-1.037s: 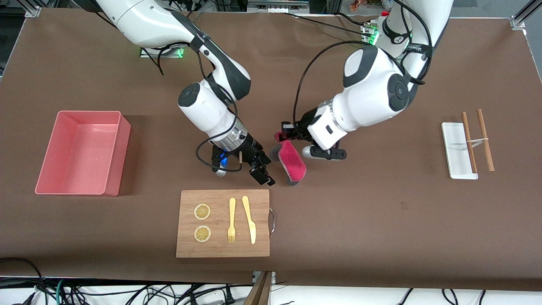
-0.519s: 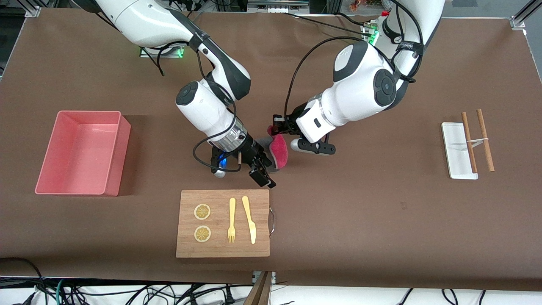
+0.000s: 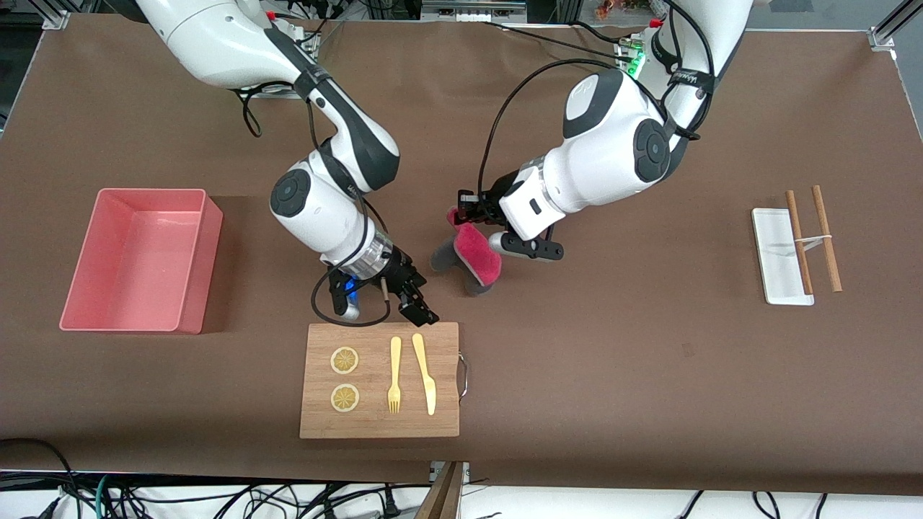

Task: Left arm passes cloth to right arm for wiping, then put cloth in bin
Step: 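Grasp the cloth with the right gripper beside the left gripper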

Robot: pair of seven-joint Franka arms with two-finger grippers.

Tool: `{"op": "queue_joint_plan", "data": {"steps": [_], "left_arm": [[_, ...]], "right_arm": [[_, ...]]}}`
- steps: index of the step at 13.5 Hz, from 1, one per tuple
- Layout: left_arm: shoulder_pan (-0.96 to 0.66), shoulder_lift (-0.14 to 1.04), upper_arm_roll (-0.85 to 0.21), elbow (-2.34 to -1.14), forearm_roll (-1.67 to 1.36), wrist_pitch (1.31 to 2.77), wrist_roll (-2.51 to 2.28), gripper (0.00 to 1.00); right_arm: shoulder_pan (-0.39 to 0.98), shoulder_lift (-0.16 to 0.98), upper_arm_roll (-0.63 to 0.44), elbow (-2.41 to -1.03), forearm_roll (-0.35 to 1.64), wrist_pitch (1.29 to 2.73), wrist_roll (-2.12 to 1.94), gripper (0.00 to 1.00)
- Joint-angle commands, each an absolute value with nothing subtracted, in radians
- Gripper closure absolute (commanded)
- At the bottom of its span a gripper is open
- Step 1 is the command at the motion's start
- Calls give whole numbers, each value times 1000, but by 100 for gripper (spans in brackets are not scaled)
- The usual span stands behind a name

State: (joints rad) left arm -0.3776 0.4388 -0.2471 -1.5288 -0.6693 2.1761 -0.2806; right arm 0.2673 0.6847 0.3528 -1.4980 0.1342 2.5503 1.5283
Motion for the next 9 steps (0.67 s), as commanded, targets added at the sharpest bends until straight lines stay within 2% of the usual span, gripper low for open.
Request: {"op": "queue_joint_plan", "data": {"steps": [1, 6, 9], "left_arm": [[-384, 459, -238, -1519, -735, 2184, -190, 100], [-406, 466, -239, -1516, -784, 2226, -190, 100], [-422, 462, -239, -1516, -813, 2246, -190, 100]], "right_arm": [[273, 686, 359, -1512, 137, 2476, 1519, 0], [270, 678, 362, -1511, 138, 2240, 1517, 1], [268, 676, 367, -1502, 147, 2174, 1522, 1]]}}
